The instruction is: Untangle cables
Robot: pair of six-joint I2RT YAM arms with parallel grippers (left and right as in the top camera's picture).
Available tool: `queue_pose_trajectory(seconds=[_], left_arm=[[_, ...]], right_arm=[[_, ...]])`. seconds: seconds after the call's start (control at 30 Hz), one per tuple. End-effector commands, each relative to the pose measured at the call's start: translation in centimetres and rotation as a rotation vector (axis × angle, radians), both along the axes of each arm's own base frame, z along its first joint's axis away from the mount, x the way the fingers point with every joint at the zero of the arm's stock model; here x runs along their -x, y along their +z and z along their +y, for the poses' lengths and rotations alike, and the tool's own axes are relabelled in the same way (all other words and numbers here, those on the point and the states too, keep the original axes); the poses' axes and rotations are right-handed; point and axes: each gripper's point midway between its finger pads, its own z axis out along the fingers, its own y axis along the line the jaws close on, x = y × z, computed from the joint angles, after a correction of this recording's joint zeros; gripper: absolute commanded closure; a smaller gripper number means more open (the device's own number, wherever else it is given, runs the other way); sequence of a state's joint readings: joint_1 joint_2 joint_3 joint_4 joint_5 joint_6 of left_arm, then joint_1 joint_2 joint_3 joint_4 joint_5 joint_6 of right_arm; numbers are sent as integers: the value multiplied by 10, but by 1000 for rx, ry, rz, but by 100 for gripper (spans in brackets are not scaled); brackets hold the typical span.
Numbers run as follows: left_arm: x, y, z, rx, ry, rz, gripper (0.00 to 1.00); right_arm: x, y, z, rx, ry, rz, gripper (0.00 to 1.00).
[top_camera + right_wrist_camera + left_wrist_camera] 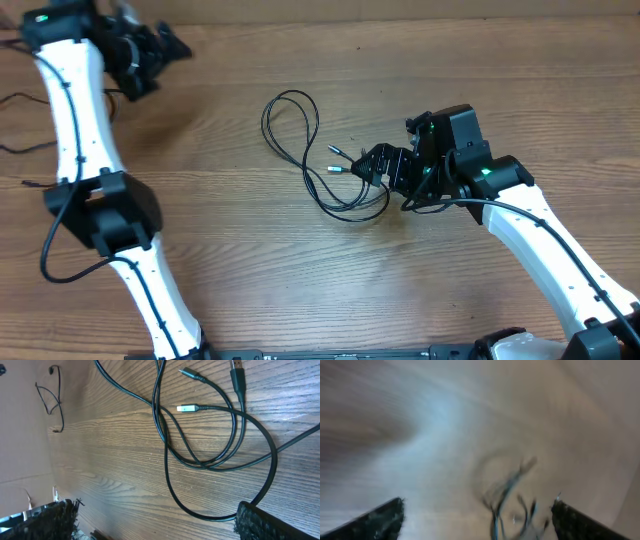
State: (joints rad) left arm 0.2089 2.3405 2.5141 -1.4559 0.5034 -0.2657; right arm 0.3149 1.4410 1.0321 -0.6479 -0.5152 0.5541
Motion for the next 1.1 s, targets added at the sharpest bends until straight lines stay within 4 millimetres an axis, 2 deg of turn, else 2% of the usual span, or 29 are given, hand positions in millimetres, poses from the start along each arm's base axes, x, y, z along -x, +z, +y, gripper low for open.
queue_pose_trajectory(seconds=[0.0,0.07,0.13,0.2,0.27,0.37,0.47,0.5,0.57,0.63,0.7,0.77,0.83,0.93,1.03,1.07], left_arm=[[20,5,-53,-70,-300,-38,20],[30,-2,-64,-118,-343,7,23],[45,-9,-75,-178,-381,78,22],[57,-7,-81,-183,-380,124,1],[58,0,-81,-178,-348,123,0],[64,27,-76,-205,-301,75,0],[77,68,-61,-295,-220,-1,1],[86,91,-61,-318,-202,-51,0],[105,119,-56,-372,-159,-104,1],[126,135,-37,-477,-45,-105,1],[147,138,-23,-550,59,-76,0],[160,128,-16,-566,120,-53,0],[164,109,-17,-552,138,-59,0],[162,60,-28,-501,103,-84,0],[150,0,-48,-417,12,-109,1],[146,-14,-54,-390,-14,-121,0]], right_arm=[[-3,2,-1,6,-5,-11,0],[-3,2,-1,6,-5,-11,0],[-3,2,-1,6,-5,-11,0],[-3,2,-1,6,-5,-11,0],[-3,2,-1,6,-5,-11,0],[-3,2,-1,6,-5,-11,0],[-3,2,-1,6,-5,-11,0],[-3,2,-1,6,-5,-11,0],[-3,2,-1,6,-5,-11,0],[-3,2,-1,6,-5,-11,0],[-3,2,-1,6,-5,-11,0],[-3,2,-1,6,-5,-11,0],[-3,2,-1,6,-5,-11,0],[-3,2,-1,6,-5,-11,0],[-3,2,-1,6,-5,-11,0],[-3,2,-1,6,-5,-11,0]])
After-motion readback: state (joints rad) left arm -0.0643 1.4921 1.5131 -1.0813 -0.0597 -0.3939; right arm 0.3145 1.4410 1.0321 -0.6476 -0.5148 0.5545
